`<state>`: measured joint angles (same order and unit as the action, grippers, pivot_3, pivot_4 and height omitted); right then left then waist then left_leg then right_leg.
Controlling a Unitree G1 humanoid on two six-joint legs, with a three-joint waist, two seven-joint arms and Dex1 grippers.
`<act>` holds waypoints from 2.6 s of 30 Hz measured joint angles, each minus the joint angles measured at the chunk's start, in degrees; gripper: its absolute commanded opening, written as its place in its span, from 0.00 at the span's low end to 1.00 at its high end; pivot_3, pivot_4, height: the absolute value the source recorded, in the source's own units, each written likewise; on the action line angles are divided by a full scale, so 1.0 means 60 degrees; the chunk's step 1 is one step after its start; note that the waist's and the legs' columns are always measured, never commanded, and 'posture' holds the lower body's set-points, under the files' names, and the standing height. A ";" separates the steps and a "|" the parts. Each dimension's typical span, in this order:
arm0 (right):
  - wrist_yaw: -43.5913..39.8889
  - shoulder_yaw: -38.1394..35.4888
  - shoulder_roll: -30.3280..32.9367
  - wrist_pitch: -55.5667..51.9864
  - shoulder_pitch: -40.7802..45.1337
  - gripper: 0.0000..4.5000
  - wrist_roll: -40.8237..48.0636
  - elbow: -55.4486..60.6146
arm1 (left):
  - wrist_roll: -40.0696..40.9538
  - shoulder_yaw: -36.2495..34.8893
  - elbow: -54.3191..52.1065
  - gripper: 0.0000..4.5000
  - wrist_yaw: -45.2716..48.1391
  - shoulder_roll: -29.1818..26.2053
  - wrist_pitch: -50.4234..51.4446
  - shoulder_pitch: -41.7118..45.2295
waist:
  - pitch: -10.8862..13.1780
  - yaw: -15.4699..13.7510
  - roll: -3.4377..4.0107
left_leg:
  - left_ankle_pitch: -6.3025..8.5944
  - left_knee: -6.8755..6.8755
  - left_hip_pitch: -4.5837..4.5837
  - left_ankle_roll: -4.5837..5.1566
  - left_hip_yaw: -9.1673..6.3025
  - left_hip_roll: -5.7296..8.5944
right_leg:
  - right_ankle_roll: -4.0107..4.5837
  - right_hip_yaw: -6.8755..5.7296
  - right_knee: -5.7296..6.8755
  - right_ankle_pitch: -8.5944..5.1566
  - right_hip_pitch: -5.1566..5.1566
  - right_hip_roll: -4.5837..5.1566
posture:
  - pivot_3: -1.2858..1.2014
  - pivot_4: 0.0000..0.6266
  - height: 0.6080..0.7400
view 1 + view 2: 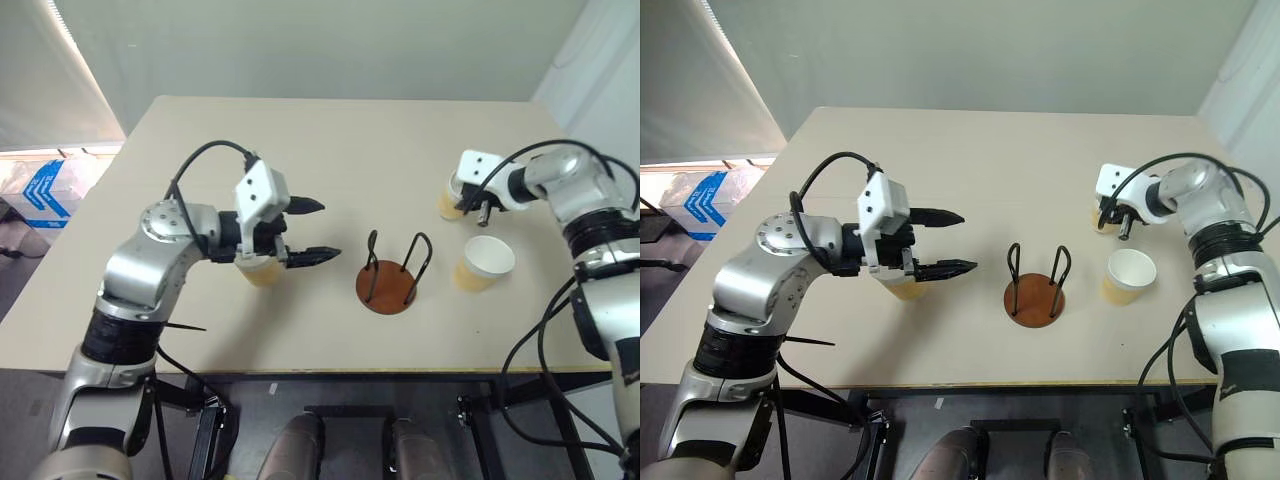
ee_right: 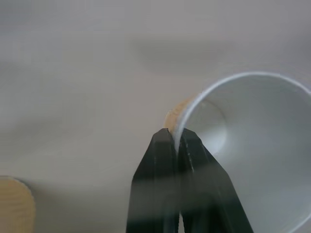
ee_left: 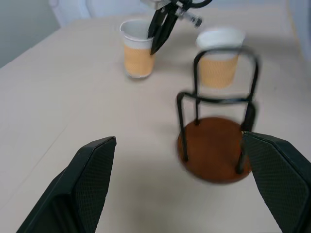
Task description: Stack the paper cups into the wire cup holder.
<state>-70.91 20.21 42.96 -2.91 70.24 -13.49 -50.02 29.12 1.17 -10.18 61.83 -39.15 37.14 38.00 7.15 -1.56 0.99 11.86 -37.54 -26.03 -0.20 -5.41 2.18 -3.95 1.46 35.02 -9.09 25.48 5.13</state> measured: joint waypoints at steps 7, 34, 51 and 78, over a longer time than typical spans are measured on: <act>-0.2346 -0.1285 0.1774 -0.3939 -0.1544 0.01 0.2188 0.7159 | 0.1147 -0.0586 -0.0030 1.00 0.0558 -0.0446 0.0511 -0.0189 | 0.0000 0.0025 -0.0001 | -0.0101 0.0043 0.0015 0.0052 -0.0003 -0.0008 | 0.0027 -0.0018 -0.0007 -0.0031 -0.0003 -0.0002 | 0.52 0.24 1.00; -0.2168 -0.0108 0.2070 -0.5287 -0.2175 0.01 0.3329 1.1364 | -0.1180 0.0552 0.0735 1.00 0.0801 -0.1175 -0.1193 0.0085 | -0.0001 0.0112 -0.0008 | -0.0192 0.0087 0.0014 0.0126 -0.0033 -0.0001 | 0.0060 -0.0016 0.0001 -0.0005 0.0023 -0.0010 | 0.52 0.24 1.00; -0.0895 0.0023 0.0915 -0.6119 -0.2406 0.58 0.3080 1.1364 | -0.1843 0.0536 0.1813 1.00 0.0958 -0.1683 -0.1967 0.1026 | -0.0002 0.0134 -0.0010 | -0.0198 0.0087 0.0017 0.0150 -0.0034 -0.0002 | 0.0047 -0.0013 0.0005 0.0015 0.0024 -0.0012 | 0.52 0.24 1.00; 0.2039 -0.4696 0.1016 -1.1661 -0.3405 0.58 0.8785 1.3197 | -0.4399 0.1791 0.3746 1.00 0.3377 -0.2886 -0.6437 0.0574 | -0.0007 0.0152 -0.0026 | -0.0193 0.0130 -0.0001 0.0126 -0.0037 -0.0001 | 0.0086 0.0001 0.0054 -0.0037 0.0085 -0.0023 | 0.52 0.24 1.00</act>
<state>-58.68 -7.97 49.06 -72.88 49.81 39.22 29.16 2.73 11.92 12.29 82.09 -56.46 -1.48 41.45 7.11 -0.65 0.83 10.70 -36.76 -26.04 0.56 -5.63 2.17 -3.43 1.46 35.34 -9.32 25.99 4.99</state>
